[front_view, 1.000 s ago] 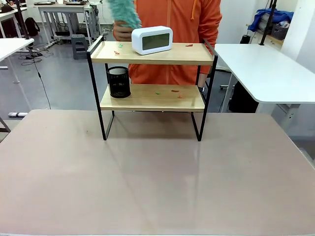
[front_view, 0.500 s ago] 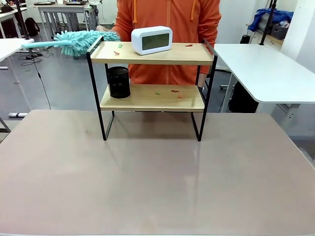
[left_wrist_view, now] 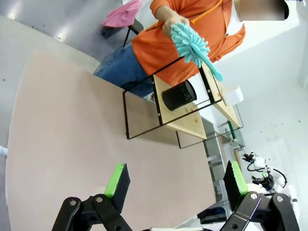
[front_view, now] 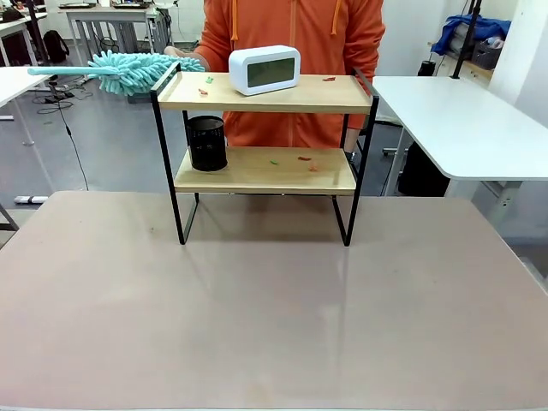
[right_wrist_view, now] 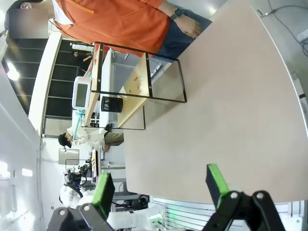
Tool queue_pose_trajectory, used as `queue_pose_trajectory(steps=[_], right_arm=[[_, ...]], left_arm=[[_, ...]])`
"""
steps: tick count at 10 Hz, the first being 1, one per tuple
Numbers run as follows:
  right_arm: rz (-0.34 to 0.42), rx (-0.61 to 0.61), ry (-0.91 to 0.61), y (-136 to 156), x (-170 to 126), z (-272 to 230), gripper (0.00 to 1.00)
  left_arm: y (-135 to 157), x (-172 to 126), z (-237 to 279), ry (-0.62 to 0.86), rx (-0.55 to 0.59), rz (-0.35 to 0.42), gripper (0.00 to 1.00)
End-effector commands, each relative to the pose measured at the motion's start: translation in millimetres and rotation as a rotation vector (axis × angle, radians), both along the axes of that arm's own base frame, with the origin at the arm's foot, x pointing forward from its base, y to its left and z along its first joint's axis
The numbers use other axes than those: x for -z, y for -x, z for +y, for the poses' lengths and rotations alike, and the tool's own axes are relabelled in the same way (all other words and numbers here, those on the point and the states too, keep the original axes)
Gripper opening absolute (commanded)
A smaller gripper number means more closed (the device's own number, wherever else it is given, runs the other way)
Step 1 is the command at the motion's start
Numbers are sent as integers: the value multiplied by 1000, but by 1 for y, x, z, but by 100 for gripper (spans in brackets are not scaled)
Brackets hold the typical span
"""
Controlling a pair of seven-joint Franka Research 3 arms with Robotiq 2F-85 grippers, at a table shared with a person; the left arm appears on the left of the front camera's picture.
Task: Clean the shelf.
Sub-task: Pick up the Duster from the human.
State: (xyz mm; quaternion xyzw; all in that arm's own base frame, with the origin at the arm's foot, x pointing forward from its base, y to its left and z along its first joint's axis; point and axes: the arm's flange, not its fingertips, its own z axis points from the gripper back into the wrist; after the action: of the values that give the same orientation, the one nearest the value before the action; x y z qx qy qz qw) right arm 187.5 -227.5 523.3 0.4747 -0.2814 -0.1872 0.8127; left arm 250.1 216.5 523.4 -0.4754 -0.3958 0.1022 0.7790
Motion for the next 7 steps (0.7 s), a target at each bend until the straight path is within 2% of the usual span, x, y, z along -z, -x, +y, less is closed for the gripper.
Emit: queue_pose_trajectory(steps=[1, 3, 5, 6, 7], right_arm=[[-32, -7, 4, -1, -2, 0, 100], [-32, -7, 4, -1, -2, 0, 100], [-32, -7, 4, -1, -2, 0, 100], [-32, -7, 4, -1, -2, 0, 100], [-32, -7, 4, -1, -2, 0, 100]], left_arm=[[-48, -27, -7, 39, 79, 123, 100], [-124, -46, -31, 73, 233, 291, 100], [-189, -48, -60, 133, 348, 386, 100], [-213, -42, -77, 126, 297, 409, 100], [-233, -41, -83, 231, 248, 458, 100]])
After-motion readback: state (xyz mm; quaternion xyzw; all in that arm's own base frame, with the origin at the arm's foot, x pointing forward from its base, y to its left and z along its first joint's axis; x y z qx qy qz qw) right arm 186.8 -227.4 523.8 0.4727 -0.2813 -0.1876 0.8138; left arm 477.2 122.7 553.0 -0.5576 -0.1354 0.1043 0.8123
